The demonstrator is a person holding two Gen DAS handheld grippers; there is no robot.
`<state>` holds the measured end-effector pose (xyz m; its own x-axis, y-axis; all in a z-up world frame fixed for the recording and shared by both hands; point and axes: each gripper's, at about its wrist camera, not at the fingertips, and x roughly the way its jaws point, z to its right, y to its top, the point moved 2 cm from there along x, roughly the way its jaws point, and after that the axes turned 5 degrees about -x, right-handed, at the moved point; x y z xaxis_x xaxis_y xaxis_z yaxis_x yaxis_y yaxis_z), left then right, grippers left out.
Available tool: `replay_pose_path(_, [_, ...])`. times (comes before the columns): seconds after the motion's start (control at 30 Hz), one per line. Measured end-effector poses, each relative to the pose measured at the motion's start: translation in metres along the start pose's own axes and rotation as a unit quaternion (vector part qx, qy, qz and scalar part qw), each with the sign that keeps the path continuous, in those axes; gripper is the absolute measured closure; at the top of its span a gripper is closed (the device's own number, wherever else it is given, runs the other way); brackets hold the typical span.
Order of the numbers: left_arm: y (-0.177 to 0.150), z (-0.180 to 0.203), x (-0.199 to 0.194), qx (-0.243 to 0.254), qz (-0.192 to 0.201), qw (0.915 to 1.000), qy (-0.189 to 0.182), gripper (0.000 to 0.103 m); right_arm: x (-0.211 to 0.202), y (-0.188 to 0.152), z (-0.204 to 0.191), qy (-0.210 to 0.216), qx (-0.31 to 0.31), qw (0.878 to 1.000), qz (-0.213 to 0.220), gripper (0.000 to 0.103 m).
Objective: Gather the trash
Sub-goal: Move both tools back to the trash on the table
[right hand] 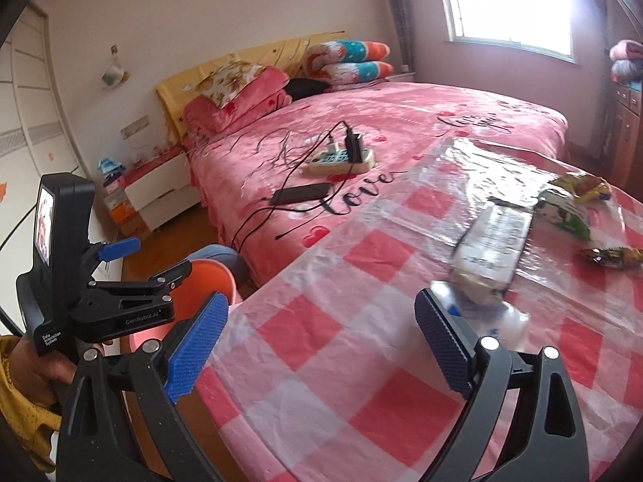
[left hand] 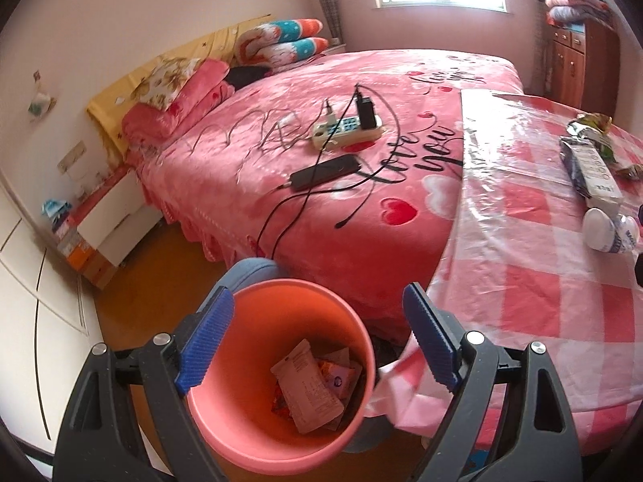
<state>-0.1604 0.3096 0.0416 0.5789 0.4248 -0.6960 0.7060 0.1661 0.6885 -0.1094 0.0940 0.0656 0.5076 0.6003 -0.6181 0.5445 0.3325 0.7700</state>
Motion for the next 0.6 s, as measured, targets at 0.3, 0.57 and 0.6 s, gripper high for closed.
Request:
replay_pose_path(0.3, [0.008, 0.035, -0.015, 0.035, 0.014, 0.9993, -0.004, 0.016, -0.023, -0.003, 0.034, -0.015, 0.032, 0.999, 0.022, 0.01])
replay_pose_path(0.57, [0.014, 0.065, -0.026, 0.062, 0.023, 0.9978, -0.01, 0.016, -0.04, -0.008, 0.064, -0.027, 0.06, 0.997, 0.037, 0.01])
replay_pose_path(0.6, [0.014, 0.068, -0.027, 0.065, 0.024, 0.9976, -0.01, 0.016, -0.041, -0.009, 0.066, -0.028, 0.062, 0.997, 0.038, 0.01])
